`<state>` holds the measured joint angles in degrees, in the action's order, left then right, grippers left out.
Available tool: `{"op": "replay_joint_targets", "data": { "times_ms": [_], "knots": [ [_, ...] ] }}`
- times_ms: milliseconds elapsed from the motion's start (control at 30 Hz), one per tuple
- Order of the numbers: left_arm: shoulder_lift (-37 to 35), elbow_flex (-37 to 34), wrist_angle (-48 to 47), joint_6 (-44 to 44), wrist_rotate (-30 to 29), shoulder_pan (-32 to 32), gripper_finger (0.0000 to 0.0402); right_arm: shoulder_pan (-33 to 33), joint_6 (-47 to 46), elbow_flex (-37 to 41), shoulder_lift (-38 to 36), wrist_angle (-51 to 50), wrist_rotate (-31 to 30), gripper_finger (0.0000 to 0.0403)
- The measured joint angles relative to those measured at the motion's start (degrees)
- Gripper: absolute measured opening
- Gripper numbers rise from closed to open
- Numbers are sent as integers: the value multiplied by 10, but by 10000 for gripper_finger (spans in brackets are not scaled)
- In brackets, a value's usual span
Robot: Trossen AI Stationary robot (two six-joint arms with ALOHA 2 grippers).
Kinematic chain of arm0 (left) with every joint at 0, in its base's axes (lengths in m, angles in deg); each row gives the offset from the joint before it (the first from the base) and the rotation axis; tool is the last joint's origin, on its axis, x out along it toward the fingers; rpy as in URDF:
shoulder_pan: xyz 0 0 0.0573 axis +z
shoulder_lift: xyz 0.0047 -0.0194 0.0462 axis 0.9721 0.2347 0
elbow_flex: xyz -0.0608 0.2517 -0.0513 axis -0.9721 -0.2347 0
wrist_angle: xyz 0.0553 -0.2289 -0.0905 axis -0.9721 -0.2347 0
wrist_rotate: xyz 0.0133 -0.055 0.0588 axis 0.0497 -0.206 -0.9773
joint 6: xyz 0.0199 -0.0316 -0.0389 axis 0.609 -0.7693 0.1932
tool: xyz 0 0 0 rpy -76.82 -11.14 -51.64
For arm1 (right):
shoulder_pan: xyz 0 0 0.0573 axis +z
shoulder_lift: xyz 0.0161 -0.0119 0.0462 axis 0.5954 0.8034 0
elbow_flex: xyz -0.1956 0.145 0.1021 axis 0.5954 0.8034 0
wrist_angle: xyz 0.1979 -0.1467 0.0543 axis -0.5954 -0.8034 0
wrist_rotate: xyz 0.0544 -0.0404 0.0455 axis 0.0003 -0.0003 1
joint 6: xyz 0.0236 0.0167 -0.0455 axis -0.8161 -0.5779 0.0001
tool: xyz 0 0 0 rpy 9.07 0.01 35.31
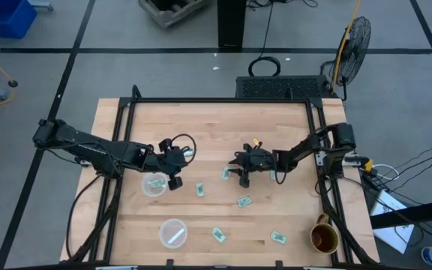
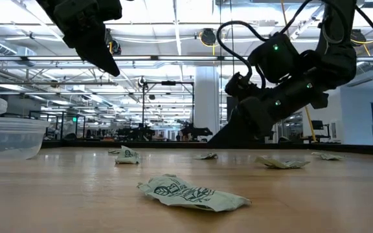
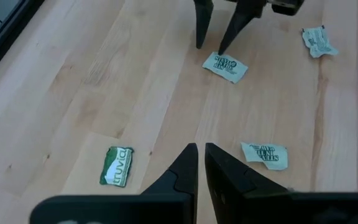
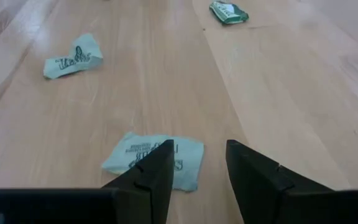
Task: Pick and place Stevia / Truvia into bins
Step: Put the stevia packet into the bottom container
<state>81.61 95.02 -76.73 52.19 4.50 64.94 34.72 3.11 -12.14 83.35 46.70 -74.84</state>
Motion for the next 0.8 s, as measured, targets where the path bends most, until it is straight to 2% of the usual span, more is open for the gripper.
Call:
{"op": "replay_joint_targets", "data": {
  "times_ms": [400,800],
  "knots": [
    [0,0,-1,1,-2,0,37,2,-5,-27,63,1,-5,133],
    [0,0,1,-3,-2,0,37,2,4,-26,51,11,-14,13]
  ]
}}
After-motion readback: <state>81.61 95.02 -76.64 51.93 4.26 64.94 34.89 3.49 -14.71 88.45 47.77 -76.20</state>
